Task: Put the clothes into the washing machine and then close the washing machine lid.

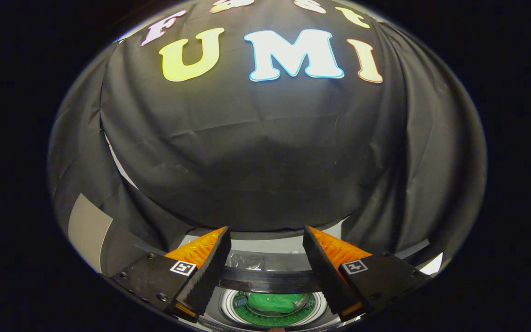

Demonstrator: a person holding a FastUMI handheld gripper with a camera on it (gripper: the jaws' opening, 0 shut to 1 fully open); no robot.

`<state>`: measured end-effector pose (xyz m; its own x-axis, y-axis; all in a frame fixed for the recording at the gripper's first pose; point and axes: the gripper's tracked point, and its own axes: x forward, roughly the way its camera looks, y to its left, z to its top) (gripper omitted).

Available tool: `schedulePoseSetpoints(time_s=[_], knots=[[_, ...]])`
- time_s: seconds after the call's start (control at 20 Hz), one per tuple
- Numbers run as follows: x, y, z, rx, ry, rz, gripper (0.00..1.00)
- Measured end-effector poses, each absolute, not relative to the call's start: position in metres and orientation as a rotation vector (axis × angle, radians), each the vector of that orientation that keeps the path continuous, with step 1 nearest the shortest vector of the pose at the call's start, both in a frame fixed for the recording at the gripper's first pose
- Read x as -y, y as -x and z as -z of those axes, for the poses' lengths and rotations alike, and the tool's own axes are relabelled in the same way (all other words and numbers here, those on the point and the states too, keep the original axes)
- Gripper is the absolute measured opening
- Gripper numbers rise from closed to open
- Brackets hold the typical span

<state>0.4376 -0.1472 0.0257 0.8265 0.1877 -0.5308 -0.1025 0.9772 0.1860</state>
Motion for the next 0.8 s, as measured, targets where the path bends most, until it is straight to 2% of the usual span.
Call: schedulePoseSetpoints(time_s=[0.8], knots=[[0.145, -0.386, -0.025, -0.399, -0.148, -0.126, 0.99]])
